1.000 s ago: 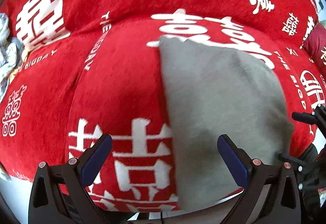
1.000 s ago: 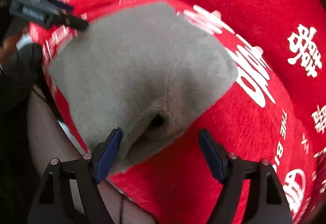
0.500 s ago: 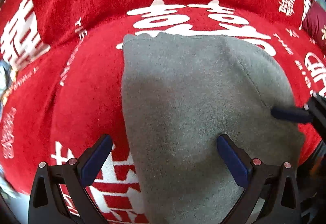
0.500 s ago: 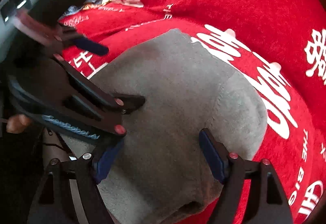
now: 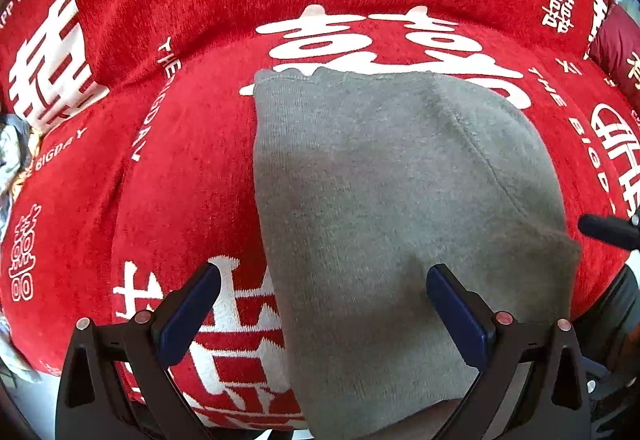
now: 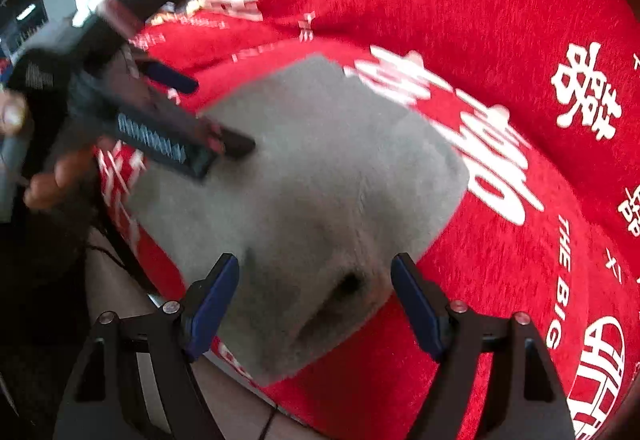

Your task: Fold small clothes

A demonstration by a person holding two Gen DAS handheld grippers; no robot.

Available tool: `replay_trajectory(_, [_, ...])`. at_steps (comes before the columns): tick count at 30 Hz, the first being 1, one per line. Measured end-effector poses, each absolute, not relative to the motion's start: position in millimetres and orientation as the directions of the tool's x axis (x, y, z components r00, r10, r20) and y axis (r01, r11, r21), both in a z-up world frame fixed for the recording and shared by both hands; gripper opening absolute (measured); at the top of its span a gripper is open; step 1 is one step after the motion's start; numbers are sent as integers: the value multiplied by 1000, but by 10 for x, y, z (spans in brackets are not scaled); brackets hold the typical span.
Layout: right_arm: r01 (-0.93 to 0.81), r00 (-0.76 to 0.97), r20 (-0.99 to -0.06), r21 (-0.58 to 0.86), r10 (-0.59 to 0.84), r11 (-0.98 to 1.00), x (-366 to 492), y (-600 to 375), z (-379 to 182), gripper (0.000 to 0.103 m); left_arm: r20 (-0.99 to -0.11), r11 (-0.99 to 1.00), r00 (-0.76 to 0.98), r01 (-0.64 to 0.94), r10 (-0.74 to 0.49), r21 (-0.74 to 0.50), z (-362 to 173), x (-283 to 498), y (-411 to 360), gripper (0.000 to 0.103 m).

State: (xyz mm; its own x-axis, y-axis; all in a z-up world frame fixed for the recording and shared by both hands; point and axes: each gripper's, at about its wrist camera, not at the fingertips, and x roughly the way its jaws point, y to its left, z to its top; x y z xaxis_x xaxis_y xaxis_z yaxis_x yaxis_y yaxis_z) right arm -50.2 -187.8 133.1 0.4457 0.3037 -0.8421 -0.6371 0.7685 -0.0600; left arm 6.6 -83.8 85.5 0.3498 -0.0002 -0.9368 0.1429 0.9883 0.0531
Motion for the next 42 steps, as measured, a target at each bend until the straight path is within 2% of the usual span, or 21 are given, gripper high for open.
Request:
replay_trajectory(5, [-633,417,-854,-27,311,774,-363,-1725,1185,81,-948,992,319,116,2,41,760,56,-774,103])
replay_trajectory(9, [-611,400,-878,-40,264,791,-337,-1755,1004,81,-948,990,318,130,15,59,748,-6,-794,103])
replay_trajectory(14, [-619,400,-891,-91,214,780,-477,-1828,1034,81,-948,990,318,120,29,71,755,-28,-807,103])
replay_trajectory(20, [-565,410,-883,-48,230,824,-522,-1990,1293,81,-938,985,343,141,46,100,877,-108,-915,103])
replay_trajectory(25, [-498,439,-884,-94,157,862,-433,-1973,1506,81,-936,992,351,103,29,69,968,-131,-899,103])
replay_trajectory(31, [-397,436,-898,-133,59,908,-390,-2026,1487,81,-906,998,421,24,38,53,1048,-264,-872,103])
replay_trajectory(42, [-389,433,-897,-103,83,915,-420,-1982,1467,81,-932,991,348,51,96,121,945,-302,-988,103])
